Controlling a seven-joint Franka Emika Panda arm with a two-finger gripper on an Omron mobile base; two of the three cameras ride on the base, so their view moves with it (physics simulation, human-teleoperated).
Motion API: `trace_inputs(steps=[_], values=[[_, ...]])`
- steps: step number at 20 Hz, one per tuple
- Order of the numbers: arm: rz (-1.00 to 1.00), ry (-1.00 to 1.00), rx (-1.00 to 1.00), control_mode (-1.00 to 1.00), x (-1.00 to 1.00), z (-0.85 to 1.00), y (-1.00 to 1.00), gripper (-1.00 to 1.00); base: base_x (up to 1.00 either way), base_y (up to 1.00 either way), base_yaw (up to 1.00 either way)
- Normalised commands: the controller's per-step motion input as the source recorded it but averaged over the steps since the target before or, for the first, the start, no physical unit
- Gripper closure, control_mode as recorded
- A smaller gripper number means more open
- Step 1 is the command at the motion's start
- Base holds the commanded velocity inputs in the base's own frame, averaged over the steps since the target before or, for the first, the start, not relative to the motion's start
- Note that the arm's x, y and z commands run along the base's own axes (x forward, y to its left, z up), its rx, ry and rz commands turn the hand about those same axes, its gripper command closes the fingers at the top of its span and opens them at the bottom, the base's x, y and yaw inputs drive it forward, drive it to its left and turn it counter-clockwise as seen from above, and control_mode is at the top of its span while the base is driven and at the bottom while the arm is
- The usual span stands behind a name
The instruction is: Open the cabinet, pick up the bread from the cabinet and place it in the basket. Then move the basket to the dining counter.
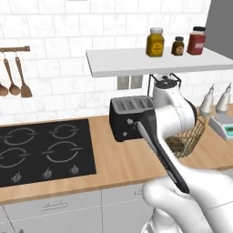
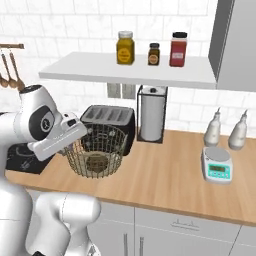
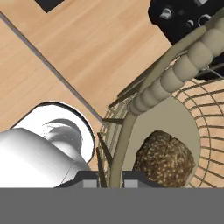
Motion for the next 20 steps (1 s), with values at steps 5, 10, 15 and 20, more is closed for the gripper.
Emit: trace_inputs(steps=[5, 10, 15, 20], values=[[0.00, 0.00, 0.00, 1.00, 0.00, 0.00, 0.00, 1.00, -0.62, -0.01, -0.06], [0.00, 0.00, 0.00, 1.00, 0.00, 0.00, 0.00, 1.00, -0.03, -0.06, -0.30], [0.00, 0.00, 0.00, 1.00, 0.00, 0.00, 0.00, 1.00, 0.29, -0.01, -0.48], [0.00, 0.00, 0.00, 1.00, 0.00, 0.00, 0.00, 1.00, 0.39, 0.05, -0.70]])
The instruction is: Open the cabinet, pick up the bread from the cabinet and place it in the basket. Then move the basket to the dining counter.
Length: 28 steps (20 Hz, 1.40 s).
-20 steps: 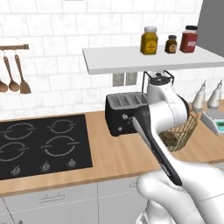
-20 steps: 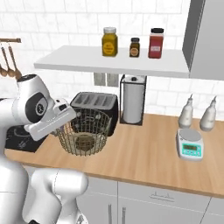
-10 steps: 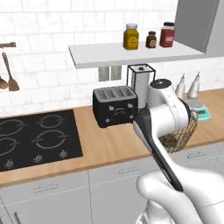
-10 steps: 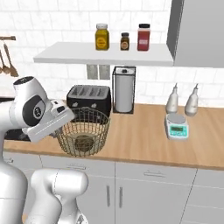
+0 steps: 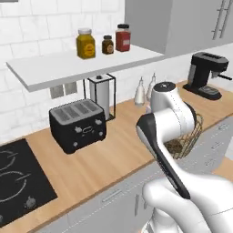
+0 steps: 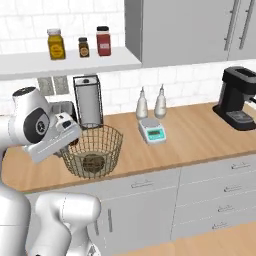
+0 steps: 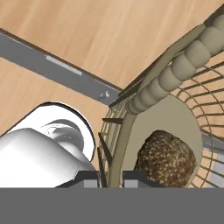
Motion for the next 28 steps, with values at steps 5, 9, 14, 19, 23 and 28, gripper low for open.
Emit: trace_inputs(steps=[5, 9, 14, 19, 23, 28], values=[[0.00, 0.00, 0.00, 1.00, 0.00, 0.00, 0.00, 1.00, 0.36, 0.18, -0.77], [0.00, 0.00, 0.00, 1.00, 0.00, 0.00, 0.00, 1.00, 0.45, 0.05, -0.71], [0.00, 0.00, 0.00, 1.00, 0.00, 0.00, 0.00, 1.00, 0.30, 0.00, -0.75], [0.00, 0.00, 0.00, 1.00, 0.00, 0.00, 0.00, 1.00, 0.24, 0.00, -0.78], [0.00, 0.00, 0.00, 1.00, 0.00, 0.00, 0.00, 1.00, 0.24, -0.03, -0.75], [0.00, 0.00, 0.00, 1.00, 0.00, 0.00, 0.00, 1.00, 0.36, -0.21, -0.62]])
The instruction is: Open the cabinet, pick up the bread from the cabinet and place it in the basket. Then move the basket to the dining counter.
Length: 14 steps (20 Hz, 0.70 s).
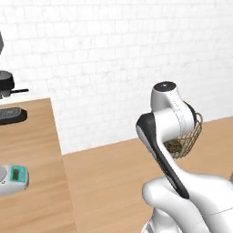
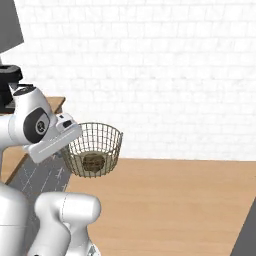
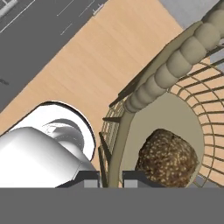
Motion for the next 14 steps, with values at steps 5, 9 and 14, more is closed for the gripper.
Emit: trace_inputs(steps=[5, 9, 14], values=[[0.00, 0.00, 0.00, 1.00, 0.00, 0.00, 0.00, 1.00, 0.20, -0.14, -0.70], [0.00, 0.00, 0.00, 1.00, 0.00, 0.00, 0.00, 1.00, 0.16, -0.06, -0.75], [0.00, 0.00, 0.00, 1.00, 0.00, 0.00, 0.00, 1.00, 0.31, -0.04, -0.67]])
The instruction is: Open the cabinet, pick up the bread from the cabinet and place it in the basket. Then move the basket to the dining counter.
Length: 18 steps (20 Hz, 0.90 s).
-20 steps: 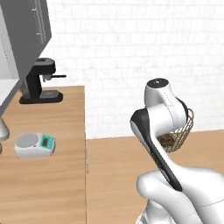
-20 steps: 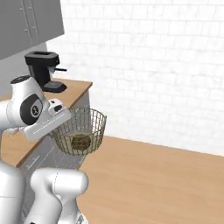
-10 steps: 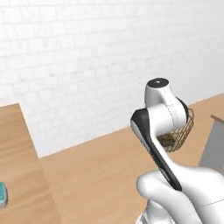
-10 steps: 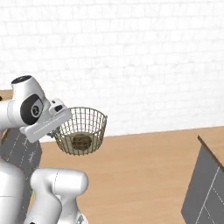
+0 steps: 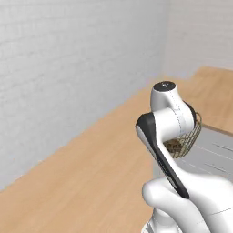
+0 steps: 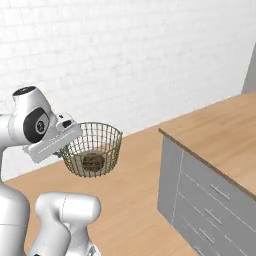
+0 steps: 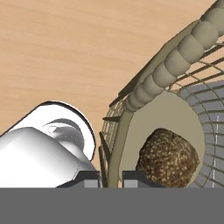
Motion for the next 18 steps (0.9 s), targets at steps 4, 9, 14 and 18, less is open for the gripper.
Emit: trace_inputs(steps=[4, 9, 14, 18], values=[[0.00, 0.00, 0.00, 1.00, 0.00, 0.00, 0.00, 1.00, 0.35, 0.00, -0.66], [0.00, 0.00, 0.00, 1.00, 0.00, 0.00, 0.00, 1.00, 0.36, 0.00, -0.68], [0.00, 0.00, 0.00, 1.00, 0.00, 0.00, 0.00, 1.00, 0.56, -0.17, -0.58], [0.00, 0.00, 0.00, 1.00, 0.00, 0.00, 0.00, 1.00, 0.69, -0.28, -0.35]])
